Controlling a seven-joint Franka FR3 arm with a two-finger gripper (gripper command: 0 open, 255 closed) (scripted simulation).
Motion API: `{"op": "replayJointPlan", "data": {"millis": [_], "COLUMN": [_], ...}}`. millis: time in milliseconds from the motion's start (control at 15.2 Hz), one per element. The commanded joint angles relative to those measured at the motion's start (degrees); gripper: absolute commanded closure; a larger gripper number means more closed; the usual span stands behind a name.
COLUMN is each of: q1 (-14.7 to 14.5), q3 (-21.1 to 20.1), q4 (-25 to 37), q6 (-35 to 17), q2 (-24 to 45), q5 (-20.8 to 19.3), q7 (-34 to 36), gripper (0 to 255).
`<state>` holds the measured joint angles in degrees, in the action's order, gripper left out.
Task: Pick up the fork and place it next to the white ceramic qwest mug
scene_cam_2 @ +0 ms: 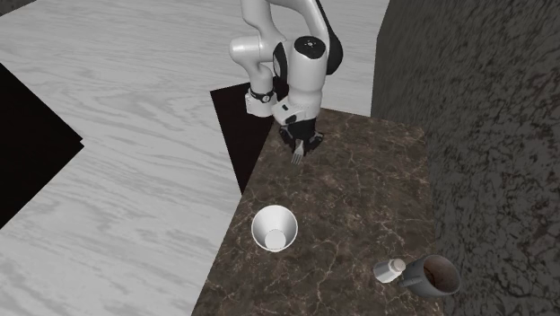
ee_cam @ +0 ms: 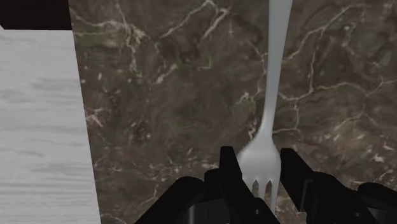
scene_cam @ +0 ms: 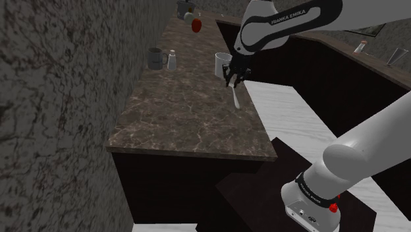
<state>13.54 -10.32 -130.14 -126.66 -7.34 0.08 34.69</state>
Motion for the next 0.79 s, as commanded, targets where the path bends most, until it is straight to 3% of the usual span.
{"op": "replayJointPlan", "data": {"millis": [0, 726], "q1": [0.0, 0.0], "q3": [0.1, 0.3], "q4": [1.0, 7.0], "q6": [1.8, 10.4], "q2": [-0.7, -3.4], "q5": [0.2, 0.6], "q7": [-0.2, -0.7], "gripper": [255, 255]}}
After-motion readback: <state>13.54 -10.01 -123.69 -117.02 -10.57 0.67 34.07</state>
